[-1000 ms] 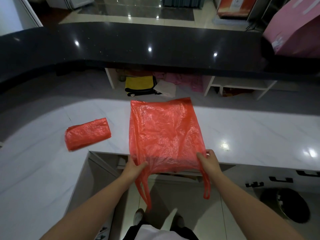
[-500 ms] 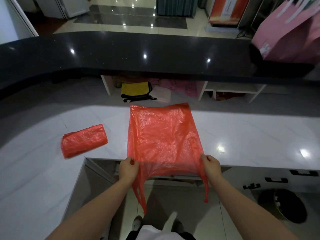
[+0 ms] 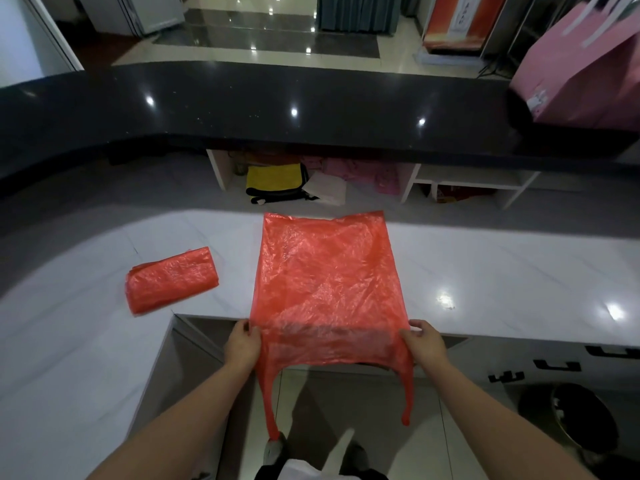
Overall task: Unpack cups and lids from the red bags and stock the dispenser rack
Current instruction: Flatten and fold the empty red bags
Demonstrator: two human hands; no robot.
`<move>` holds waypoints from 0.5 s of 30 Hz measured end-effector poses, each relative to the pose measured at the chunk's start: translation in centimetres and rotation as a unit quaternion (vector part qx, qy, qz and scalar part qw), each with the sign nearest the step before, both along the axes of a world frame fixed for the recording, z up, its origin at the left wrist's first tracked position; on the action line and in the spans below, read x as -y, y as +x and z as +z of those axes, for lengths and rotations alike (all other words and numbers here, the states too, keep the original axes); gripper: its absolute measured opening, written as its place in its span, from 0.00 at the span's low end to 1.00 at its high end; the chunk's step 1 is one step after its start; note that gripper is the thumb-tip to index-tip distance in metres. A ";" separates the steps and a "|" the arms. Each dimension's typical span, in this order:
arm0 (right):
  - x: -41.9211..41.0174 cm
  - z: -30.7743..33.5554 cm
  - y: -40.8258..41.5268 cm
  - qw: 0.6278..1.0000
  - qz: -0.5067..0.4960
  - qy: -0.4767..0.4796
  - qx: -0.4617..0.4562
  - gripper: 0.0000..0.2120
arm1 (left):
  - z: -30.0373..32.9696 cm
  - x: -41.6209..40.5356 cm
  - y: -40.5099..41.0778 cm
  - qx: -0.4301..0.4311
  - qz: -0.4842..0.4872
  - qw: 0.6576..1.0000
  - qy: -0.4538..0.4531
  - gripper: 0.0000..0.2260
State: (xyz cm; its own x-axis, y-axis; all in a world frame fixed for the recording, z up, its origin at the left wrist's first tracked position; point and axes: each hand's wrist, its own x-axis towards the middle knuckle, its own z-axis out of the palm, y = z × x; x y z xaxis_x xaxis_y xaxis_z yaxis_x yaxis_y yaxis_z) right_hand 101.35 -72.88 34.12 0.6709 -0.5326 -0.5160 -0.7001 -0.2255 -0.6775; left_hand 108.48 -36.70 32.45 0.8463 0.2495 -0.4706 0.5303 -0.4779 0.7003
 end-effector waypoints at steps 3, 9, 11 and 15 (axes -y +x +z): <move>0.0 0.2 0.4 0.991 0.066 -0.116 0.003 0.23 | 0.9 0.1 0.7 0.021 -0.009 0.999 0.031 0.22; -0.1 1.9 3.6 0.960 0.173 -0.214 0.054 0.20 | 3.7 1.9 3.2 0.108 -0.077 0.986 0.099 0.20; -0.5 2.5 5.3 0.947 0.206 -0.233 0.076 0.19 | 4.5 3.0 4.3 0.131 -0.120 0.974 0.138 0.19; -1.6 3.5 9.3 0.918 0.279 -0.257 0.116 0.20 | 5.8 5.2 6.9 0.158 -0.195 0.944 0.213 0.21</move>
